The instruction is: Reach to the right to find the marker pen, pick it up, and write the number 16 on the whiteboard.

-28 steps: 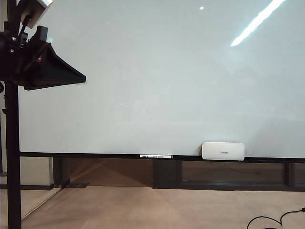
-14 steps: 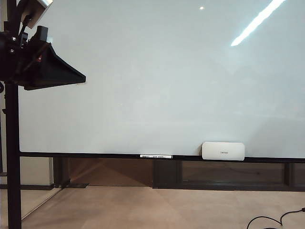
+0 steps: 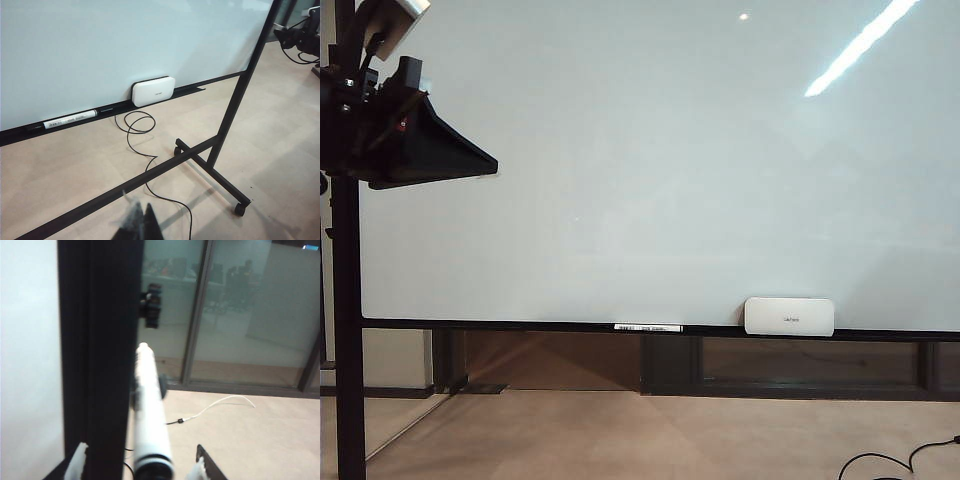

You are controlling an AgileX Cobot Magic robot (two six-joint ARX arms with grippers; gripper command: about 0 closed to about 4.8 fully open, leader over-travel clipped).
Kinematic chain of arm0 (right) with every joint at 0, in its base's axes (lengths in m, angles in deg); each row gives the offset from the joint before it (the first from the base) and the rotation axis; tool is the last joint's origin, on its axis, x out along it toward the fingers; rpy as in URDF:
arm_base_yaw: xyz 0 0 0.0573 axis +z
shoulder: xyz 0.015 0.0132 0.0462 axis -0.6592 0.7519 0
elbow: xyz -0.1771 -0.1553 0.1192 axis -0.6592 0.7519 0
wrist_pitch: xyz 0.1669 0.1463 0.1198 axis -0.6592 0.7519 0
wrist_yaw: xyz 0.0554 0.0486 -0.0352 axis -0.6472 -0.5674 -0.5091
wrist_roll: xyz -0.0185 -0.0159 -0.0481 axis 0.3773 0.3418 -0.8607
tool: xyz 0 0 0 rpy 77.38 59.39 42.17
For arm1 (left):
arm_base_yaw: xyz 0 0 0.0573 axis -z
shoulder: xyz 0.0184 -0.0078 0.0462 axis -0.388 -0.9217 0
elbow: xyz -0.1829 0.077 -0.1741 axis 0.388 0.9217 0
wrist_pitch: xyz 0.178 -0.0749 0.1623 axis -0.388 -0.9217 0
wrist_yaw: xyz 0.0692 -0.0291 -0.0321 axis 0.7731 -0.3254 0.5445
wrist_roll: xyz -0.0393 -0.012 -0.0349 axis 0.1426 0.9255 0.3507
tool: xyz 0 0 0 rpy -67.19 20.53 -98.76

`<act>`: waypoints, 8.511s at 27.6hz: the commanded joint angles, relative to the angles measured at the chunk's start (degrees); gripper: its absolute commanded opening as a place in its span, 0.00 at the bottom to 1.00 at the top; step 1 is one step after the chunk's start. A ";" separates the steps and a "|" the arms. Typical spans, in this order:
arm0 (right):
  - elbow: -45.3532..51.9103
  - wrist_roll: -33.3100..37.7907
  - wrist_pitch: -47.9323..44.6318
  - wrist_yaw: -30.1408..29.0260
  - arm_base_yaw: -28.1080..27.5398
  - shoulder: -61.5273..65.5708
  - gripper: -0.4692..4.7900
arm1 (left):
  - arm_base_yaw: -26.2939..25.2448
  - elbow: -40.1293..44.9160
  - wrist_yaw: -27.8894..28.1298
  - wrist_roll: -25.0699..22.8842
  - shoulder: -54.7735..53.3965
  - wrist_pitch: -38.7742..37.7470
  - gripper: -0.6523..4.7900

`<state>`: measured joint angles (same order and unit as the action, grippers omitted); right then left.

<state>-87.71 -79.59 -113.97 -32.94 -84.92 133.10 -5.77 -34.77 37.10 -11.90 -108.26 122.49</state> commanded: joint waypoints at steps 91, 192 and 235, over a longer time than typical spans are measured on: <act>30.29 35.98 5.55 -15.80 21.05 -57.68 0.09 | 0.00 -0.20 -11.28 13.53 16.33 -1.97 0.11; 19.71 -2.78 34.99 37.40 68.26 -40.46 0.09 | -0.09 -19.37 17.03 -12.87 37.00 -33.11 0.11; 19.71 -7.76 41.07 51.93 70.44 -54.14 0.09 | -0.09 -19.37 17.00 -12.79 37.81 -33.66 0.11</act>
<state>-67.67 -87.20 -70.76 17.95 -14.50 79.37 -5.86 -53.67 53.97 -24.73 -70.51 88.44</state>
